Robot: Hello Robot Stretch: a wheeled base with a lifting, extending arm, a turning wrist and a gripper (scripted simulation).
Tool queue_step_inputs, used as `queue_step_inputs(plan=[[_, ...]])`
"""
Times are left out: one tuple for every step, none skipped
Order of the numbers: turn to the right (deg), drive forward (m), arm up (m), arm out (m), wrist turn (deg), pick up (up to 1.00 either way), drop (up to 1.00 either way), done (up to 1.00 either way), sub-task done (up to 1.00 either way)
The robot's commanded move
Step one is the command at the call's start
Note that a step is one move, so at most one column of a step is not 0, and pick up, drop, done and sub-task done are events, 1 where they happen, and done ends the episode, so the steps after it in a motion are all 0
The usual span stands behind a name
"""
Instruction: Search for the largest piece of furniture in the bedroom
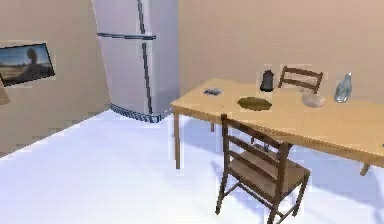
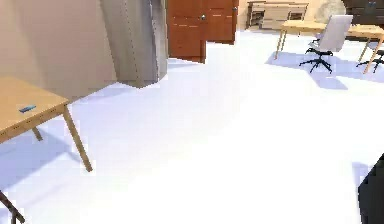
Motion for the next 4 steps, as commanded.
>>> queue_step_inputs(plan=[[45.0, 0.00, 0.00, 0.00, 0.0, 0.00, 0.00, 0.00, 0.00], [45.0, 0.00, 0.00, 0.00, 0.0, 0.00, 0.00, 0.00, 0.00], [9.0, 0.00, 0.00, 0.00, 0.0, 0.00, 0.00, 0.00, 0.00], [0.0, 1.00, 0.00, 0.00, 0.0, 0.00, 0.00, 0.00, 0.00]])
